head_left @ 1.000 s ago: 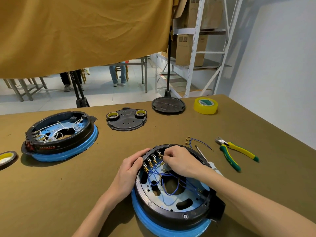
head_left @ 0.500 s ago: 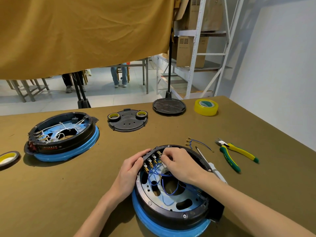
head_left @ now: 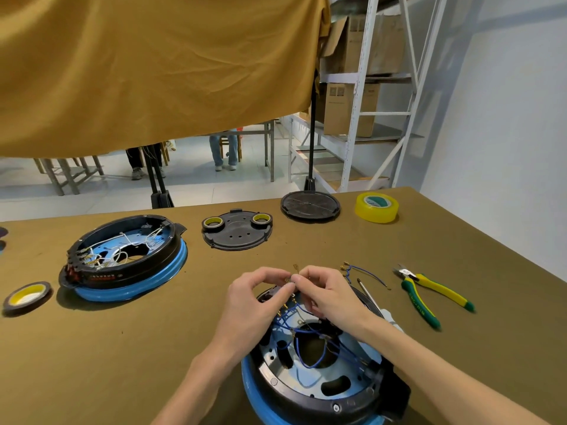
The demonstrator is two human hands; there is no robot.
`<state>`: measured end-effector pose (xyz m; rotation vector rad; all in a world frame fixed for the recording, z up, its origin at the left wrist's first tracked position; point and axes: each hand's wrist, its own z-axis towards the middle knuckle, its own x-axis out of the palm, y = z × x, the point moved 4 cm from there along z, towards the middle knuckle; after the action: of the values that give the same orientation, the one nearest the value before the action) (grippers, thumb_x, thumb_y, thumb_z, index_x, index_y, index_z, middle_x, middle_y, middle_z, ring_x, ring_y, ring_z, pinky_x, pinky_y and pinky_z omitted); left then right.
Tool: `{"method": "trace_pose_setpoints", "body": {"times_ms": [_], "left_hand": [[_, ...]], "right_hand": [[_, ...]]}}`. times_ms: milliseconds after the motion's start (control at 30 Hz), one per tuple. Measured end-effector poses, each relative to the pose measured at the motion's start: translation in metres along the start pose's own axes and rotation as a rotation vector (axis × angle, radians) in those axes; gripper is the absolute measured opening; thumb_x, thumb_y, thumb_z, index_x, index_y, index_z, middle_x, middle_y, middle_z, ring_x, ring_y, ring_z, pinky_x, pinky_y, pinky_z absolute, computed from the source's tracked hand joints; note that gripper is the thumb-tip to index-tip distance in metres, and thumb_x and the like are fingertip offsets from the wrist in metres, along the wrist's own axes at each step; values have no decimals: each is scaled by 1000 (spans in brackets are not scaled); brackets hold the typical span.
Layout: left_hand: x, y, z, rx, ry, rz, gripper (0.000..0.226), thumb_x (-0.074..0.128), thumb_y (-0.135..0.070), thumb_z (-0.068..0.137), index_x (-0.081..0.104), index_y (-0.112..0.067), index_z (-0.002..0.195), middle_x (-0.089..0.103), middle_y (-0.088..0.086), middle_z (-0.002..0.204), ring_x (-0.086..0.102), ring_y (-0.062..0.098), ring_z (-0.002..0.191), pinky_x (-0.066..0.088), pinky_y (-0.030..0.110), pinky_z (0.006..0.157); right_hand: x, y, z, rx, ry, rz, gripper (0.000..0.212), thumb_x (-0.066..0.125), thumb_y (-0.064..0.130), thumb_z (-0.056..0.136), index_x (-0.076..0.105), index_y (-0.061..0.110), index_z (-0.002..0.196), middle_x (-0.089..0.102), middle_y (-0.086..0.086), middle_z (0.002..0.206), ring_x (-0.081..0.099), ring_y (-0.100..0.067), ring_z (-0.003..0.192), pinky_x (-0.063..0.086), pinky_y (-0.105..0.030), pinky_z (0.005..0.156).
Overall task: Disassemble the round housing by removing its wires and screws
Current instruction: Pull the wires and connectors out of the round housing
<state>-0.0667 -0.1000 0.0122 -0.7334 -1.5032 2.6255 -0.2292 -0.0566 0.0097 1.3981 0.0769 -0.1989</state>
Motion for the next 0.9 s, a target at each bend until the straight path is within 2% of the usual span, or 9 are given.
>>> {"method": "trace_pose_setpoints", "body": {"times_ms": [67, 167, 300, 467, 567, 667, 733, 833, 900], "left_hand": [[1, -3, 3, -1, -16, -61, 7, 79, -28, 90, 79, -33, 96, 78, -16, 92, 72, 5, 96, 52, 18, 86], [0, -2, 7, -35, 47, -73, 10, 78, -20, 92, 80, -30, 93, 79, -13, 88, 72, 5, 89, 52, 13, 80], [1, -1, 8, -80, 98, -49, 12, 75, -17, 94, 79, -28, 93, 79, -12, 89, 71, 3, 88, 53, 14, 80], [-1, 1, 10, -143, 123, -11, 10, 74, -17, 93, 79, -25, 94, 79, -9, 89, 71, 4, 89, 57, 24, 85], [-5, 0, 13, -148, 162, 3, 11, 74, -16, 94, 79, -26, 94, 79, -11, 88, 72, 3, 86, 57, 20, 81], [-5, 0, 15, -150, 205, -7, 12, 72, -19, 96, 77, -29, 99, 78, -11, 89, 73, 6, 83, 56, 21, 76], [-4, 0, 11, -107, 185, 8, 21, 75, -24, 94, 73, -35, 111, 74, -11, 92, 72, 7, 86, 55, 18, 78], [1, -3, 5, 24, 135, 94, 46, 83, -27, 87, 68, -39, 128, 70, -15, 98, 71, 6, 92, 52, 14, 83], [2, -7, 6, 114, 70, 112, 44, 84, -21, 86, 72, -34, 127, 68, -16, 97, 69, 10, 91, 55, 22, 84]], "right_hand": [[-1, 1, 0, 10, 17, 43, 25, 54, 20, 105, 64, 7, 86, 57, -9, 57, 42, -19, 41, 34, -25, 42], [-4, -1, 2, 28, 17, 97, 24, 52, 23, 106, 64, 10, 89, 61, -11, 62, 50, -24, 42, 42, -31, 48], [-5, 0, 3, -29, 6, 77, 16, 54, 17, 105, 59, 6, 95, 59, -11, 62, 45, -21, 35, 43, -35, 48], [-4, -1, 0, -13, 31, 51, 16, 53, 12, 105, 57, 3, 92, 56, -17, 61, 37, -16, 33, 38, -30, 42], [-2, -3, 0, 5, 45, 7, 17, 54, 12, 105, 59, 6, 90, 54, -13, 60, 38, -15, 35, 36, -26, 40], [-3, -4, -1, 25, 53, 38, 16, 55, 15, 104, 60, 5, 93, 55, -12, 60, 40, -15, 35, 40, -25, 41], [-4, -5, 0, 50, 57, 136, 16, 57, 16, 104, 62, 4, 94, 58, -15, 62, 42, -17, 35, 47, -28, 45], [-5, -6, 1, 113, 67, 228, 17, 60, 18, 102, 65, 5, 93, 60, -16, 65, 48, -20, 37, 53, -33, 51], [-5, -6, 1, 148, 83, 274, 18, 61, 20, 101, 65, 6, 91, 59, -15, 67, 49, -20, 38, 54, -33, 52]]}}
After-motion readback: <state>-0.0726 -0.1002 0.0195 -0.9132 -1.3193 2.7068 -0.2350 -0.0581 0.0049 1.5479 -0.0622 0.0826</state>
